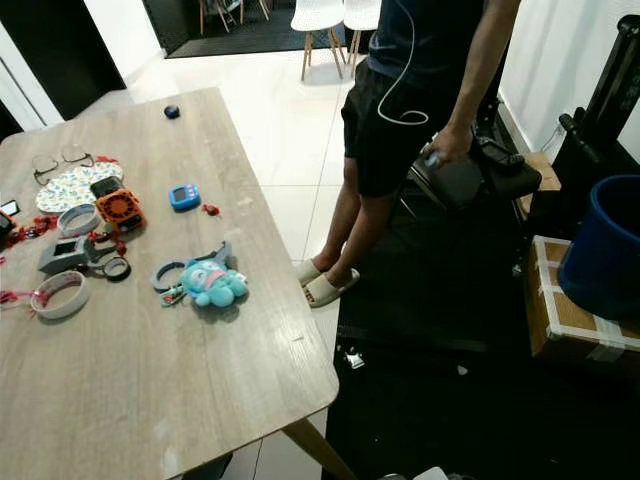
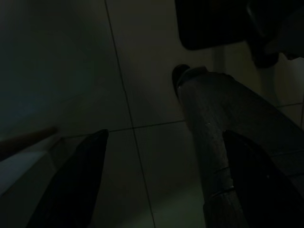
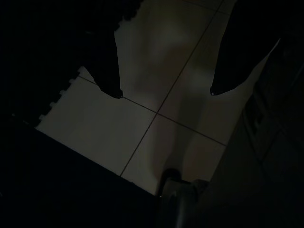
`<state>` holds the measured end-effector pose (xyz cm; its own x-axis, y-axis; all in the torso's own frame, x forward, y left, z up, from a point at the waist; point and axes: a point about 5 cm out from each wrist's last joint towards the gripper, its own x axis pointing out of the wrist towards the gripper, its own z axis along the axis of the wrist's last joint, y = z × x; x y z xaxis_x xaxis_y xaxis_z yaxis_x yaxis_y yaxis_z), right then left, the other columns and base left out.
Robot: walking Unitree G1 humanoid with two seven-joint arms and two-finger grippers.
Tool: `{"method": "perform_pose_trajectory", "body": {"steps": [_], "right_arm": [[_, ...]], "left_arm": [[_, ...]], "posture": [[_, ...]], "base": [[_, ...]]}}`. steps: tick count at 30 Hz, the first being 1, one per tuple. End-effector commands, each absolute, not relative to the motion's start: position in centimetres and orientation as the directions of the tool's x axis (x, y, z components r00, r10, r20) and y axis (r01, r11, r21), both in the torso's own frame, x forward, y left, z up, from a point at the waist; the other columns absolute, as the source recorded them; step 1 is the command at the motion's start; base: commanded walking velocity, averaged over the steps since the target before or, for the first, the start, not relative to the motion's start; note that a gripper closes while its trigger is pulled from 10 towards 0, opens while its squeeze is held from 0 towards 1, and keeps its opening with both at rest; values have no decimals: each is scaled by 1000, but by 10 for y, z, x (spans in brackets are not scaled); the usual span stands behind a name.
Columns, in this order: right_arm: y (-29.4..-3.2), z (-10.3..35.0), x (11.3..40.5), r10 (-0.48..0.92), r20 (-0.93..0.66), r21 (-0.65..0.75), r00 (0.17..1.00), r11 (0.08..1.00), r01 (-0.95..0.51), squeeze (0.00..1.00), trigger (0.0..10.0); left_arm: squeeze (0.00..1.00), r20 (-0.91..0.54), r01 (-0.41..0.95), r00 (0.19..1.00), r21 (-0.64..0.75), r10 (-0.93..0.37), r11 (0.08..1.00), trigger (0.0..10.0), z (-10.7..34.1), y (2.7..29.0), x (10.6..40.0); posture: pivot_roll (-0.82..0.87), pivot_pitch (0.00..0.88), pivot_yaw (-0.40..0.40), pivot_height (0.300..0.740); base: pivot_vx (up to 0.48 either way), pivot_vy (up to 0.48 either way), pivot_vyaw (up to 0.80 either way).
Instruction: Hang keys on a hook
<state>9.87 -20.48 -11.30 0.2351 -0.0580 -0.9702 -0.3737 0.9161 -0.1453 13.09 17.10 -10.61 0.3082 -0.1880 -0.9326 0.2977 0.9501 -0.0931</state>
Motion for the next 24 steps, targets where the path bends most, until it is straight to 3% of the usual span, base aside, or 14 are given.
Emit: {"method": "perform_pose_trajectory", "body": {"steps": [1, 24], "right_arm": [[-190, -114, 102, 1, -968, -95, 252, 925, -367, 0, 10000], [-188, -115, 100, 12, -969, -81, 249, 929, -360, 0, 10000]], "left_arm": [[0, -953, 302, 254, -87, -168, 949, 10000, -110, 178, 118], [0, -955, 324, 250, -70, -157, 944, 10000, -110, 181, 117]], "posture": [[-136, 82, 113, 740], [-136, 92, 120, 740]], "base": [[0, -416, 0], [0, -18, 0]]}}
